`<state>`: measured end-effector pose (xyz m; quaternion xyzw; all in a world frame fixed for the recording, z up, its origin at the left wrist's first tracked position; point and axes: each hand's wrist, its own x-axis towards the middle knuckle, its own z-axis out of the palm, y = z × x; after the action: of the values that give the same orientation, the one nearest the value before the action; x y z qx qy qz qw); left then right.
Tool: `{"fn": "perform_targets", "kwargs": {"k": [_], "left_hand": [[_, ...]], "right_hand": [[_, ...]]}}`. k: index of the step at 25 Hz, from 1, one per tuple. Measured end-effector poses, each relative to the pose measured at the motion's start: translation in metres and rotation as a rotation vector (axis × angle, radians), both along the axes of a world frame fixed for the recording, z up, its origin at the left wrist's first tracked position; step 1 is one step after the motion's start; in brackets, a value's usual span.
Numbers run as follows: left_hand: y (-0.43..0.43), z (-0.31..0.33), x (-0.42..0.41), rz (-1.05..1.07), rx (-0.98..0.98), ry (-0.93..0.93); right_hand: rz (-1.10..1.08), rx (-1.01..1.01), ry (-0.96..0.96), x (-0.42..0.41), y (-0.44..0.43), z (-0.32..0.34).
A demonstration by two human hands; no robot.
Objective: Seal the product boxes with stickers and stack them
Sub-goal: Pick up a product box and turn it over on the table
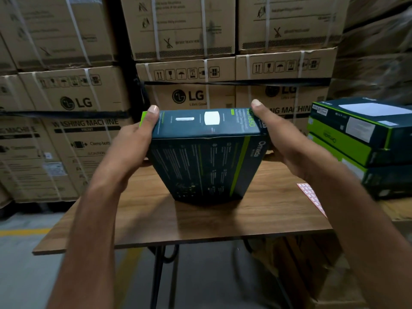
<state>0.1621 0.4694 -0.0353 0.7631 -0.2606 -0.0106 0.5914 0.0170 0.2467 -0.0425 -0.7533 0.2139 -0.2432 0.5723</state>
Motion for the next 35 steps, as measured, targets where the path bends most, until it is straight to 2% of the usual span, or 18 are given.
{"fn": "perform_targets", "kwargs": {"k": [3, 6, 12, 16, 20, 25, 28, 30, 33, 35], "left_hand": [[0.015, -0.009, -0.011, -0.02, 0.119, 0.045], [0.029, -0.039, -0.022, -0.124, 0.149, 0.04], [0.036, -0.142, -0.037, -0.452, 0.04, 0.11], [0.04, -0.195, -0.023, -0.602, 0.239, 0.19], [0.027, -0.199, -0.012, -0.462, 0.286, 0.15], [0.019, -0.195, 0.013, -0.375, 0.309, 0.05], [0.012, -0.194, 0.015, -0.107, 0.334, -0.281], [-0.004, -0.195, -0.005, -0.032, 0.352, -0.486], [-0.036, -0.199, -0.041, -0.035, 0.447, -0.599], [-0.053, -0.207, -0.052, 0.015, 0.533, -0.653]], "right_hand": [[-0.046, -0.048, 0.134, -0.016, 0.014, -0.004], [-0.053, -0.011, 0.091, -0.039, 0.019, -0.023], [-0.073, 0.014, 0.121, -0.059, 0.02, -0.117], [-0.094, -0.014, 0.256, -0.045, 0.001, -0.175], [-0.123, -0.082, 0.261, -0.028, -0.024, -0.191], [-0.135, -0.281, 0.322, -0.012, -0.037, -0.184], [-0.168, -0.437, 0.362, -0.003, -0.038, -0.18], [-0.22, -0.528, 0.365, 0.01, -0.039, -0.176], [-0.223, -0.718, 0.335, 0.051, -0.045, -0.174], [-0.144, -0.756, 0.396, 0.088, -0.057, -0.173]]}}
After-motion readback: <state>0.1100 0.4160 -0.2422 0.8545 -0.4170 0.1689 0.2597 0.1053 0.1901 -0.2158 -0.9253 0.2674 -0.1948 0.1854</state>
